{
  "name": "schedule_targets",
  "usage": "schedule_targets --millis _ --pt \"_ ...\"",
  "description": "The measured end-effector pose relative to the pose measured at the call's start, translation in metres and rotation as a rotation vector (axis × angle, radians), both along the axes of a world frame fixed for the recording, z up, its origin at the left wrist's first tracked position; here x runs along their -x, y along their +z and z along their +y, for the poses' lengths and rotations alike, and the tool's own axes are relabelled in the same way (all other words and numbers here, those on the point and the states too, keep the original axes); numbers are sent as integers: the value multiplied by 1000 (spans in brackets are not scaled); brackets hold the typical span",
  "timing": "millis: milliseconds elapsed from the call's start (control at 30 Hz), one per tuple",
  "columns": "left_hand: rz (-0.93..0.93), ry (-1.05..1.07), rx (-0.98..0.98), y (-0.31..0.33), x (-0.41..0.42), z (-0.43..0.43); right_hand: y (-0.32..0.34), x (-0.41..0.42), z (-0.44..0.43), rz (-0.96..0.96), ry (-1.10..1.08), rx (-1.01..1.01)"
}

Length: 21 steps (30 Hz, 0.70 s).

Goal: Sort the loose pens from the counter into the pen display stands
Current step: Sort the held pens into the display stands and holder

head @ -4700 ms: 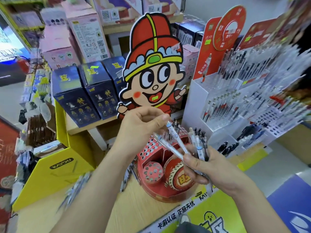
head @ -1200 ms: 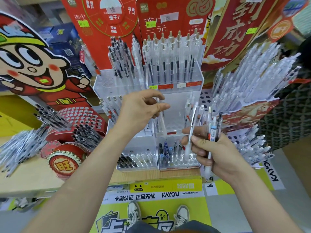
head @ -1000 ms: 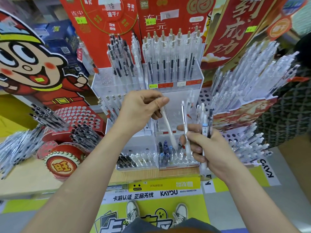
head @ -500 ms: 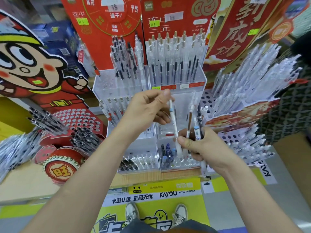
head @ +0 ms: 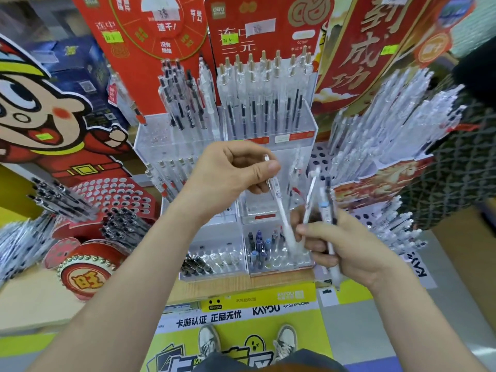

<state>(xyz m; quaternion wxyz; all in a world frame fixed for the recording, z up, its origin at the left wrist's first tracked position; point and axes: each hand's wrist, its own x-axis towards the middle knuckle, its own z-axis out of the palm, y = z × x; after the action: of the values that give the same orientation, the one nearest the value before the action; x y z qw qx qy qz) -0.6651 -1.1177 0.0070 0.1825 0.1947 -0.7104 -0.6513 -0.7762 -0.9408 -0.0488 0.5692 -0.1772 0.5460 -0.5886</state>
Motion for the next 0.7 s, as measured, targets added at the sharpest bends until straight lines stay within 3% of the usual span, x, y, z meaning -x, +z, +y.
schedule_targets --millis 133,333,500,700 --pt "114 82 120 4 9 27 12 31 42 99 -204 39" --pt "10 66 226 -33 35 81 5 61 87 251 -483 48" --pt "-30 62 491 -68 57 104 -11 62 108 282 -555 -28" --pt "65 101 667 -60 84 114 -23 75 131 333 -714 -104"
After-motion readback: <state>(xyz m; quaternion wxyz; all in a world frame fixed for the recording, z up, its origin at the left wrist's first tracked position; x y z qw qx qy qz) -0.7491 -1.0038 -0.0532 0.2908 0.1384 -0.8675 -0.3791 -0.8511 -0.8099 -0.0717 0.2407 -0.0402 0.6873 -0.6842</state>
